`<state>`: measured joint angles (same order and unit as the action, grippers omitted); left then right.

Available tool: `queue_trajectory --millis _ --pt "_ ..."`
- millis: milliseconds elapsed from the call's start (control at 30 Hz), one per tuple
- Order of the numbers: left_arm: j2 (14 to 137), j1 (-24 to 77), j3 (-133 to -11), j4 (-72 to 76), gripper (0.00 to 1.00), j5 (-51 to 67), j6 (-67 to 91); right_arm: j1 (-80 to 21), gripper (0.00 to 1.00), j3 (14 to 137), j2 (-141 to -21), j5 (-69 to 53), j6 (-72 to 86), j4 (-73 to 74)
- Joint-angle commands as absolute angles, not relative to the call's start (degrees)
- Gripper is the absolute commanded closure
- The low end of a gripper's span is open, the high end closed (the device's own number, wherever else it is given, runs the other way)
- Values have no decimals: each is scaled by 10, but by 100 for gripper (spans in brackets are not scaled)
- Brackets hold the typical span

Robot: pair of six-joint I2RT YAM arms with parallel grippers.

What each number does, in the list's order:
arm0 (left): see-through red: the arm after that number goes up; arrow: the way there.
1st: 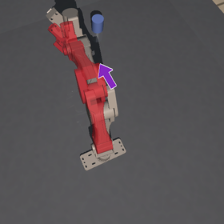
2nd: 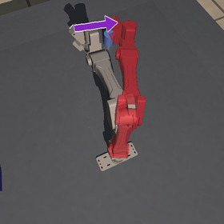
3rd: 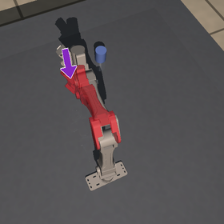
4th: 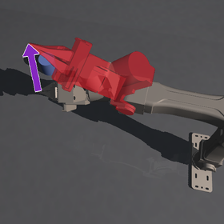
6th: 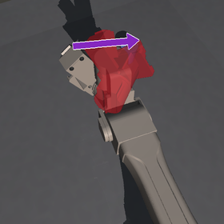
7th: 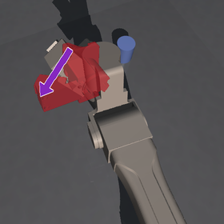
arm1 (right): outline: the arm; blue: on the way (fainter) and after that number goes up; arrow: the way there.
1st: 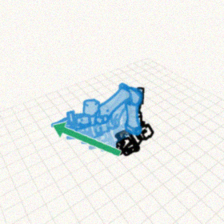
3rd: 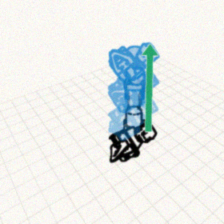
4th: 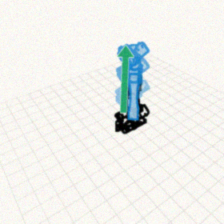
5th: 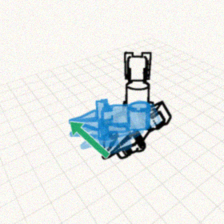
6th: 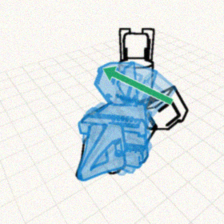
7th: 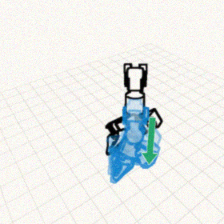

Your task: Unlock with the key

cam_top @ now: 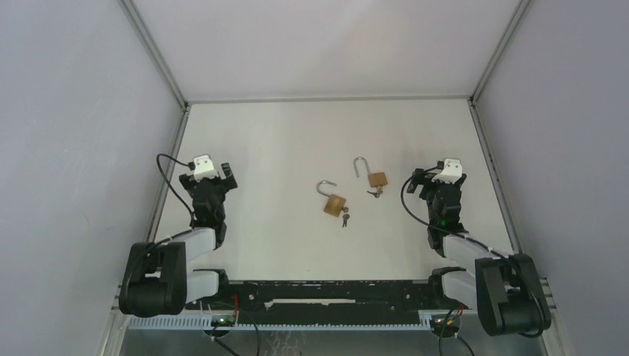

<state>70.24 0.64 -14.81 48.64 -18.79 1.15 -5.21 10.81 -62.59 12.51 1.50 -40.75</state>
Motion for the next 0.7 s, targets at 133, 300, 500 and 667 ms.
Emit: queue_trajectory --millis 133,300,500,667 --pt "720 2 -113 599 0 -168 11 -24 1 115 -703 62 14 -543" --pt "721 2 -113 599 0 -170 11 -10 1 117 -748 29 15 -577" --pt "720 2 -112 601 0 -170 11 -5 1 133 -771 6 12 -565" --pt "719 2 -112 601 0 -170 11 18 1 151 -778 -20 28 -536"
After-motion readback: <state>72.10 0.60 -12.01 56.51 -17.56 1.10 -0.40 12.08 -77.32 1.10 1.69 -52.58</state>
